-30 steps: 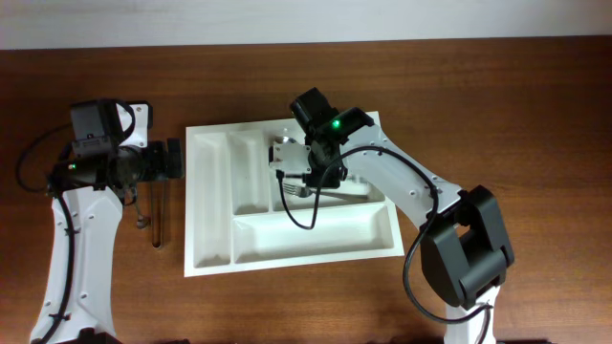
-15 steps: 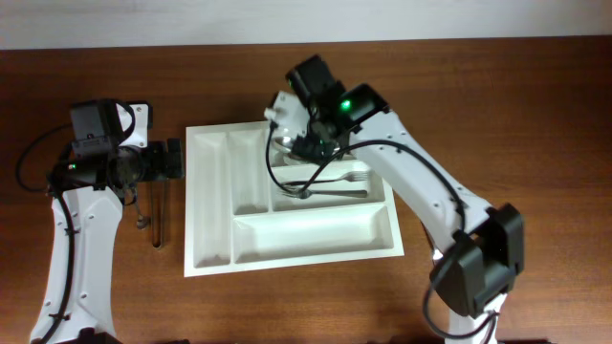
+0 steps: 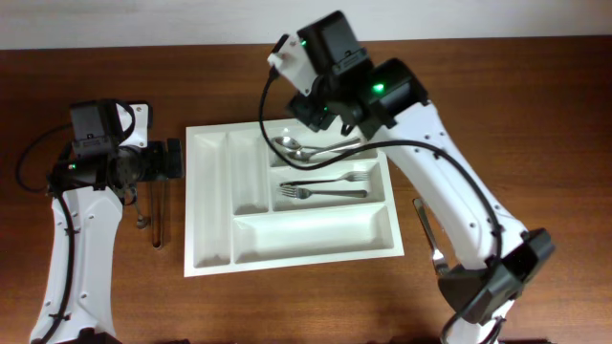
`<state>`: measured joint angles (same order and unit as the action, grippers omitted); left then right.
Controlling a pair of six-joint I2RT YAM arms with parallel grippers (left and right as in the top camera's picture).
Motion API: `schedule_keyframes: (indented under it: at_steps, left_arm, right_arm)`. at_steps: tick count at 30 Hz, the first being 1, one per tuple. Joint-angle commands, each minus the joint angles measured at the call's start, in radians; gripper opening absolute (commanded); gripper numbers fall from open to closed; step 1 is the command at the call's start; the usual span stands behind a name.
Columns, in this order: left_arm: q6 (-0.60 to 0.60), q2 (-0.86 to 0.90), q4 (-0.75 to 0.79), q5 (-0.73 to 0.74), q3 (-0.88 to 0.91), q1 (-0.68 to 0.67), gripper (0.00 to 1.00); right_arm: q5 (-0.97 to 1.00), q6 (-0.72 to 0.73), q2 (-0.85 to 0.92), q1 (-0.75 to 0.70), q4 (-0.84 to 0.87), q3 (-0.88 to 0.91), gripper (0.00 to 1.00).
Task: Pack container
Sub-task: 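Withdraw the right gripper to the remaining fork on the table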
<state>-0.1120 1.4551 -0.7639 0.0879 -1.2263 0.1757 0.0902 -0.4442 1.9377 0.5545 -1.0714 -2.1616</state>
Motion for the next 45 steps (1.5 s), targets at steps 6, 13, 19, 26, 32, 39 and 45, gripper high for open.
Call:
schedule_keyframes:
  at_steps: [6, 13, 19, 26, 32, 39, 45]
  left_arm:
    - [-0.016, 0.005, 0.000, -0.006, -0.021, 0.004, 0.99]
    - [-0.016, 0.005, 0.000, -0.006, -0.021, 0.004, 0.99]
    - [-0.016, 0.005, 0.000, -0.006, -0.021, 0.004, 0.99]
    - [-0.016, 0.005, 0.000, -0.006, -0.021, 0.004, 0.99]
    - [-0.016, 0.005, 0.000, -0.006, -0.021, 0.004, 0.99]
    - [-0.016, 0.005, 0.000, -0.006, -0.021, 0.004, 0.99]
    - [-0.016, 0.005, 0.000, -0.006, -0.021, 0.004, 0.99]
  right_arm:
    - [0.027, 0.042, -0.144, -0.147, -0.026, -0.029, 0.72]
    - [0.022, 0.154, -0.184, -0.325, -0.080, -0.024, 0.73]
    - [-0.061, 0.288, -0.181, -0.479, -0.168, 0.058, 0.72]
    - [-0.084, 0.364, -0.181, -0.568, -0.213, 0.278, 0.72]
    - [-0.085, 0.359, -0.181, -0.570, -0.208, 0.486, 0.73]
    - [-0.082, 0.337, -0.181, -0.570, -0.111, 0.792, 0.73]
    - [-0.076, 0.284, -0.181, -0.569, -0.034, 0.957, 0.70]
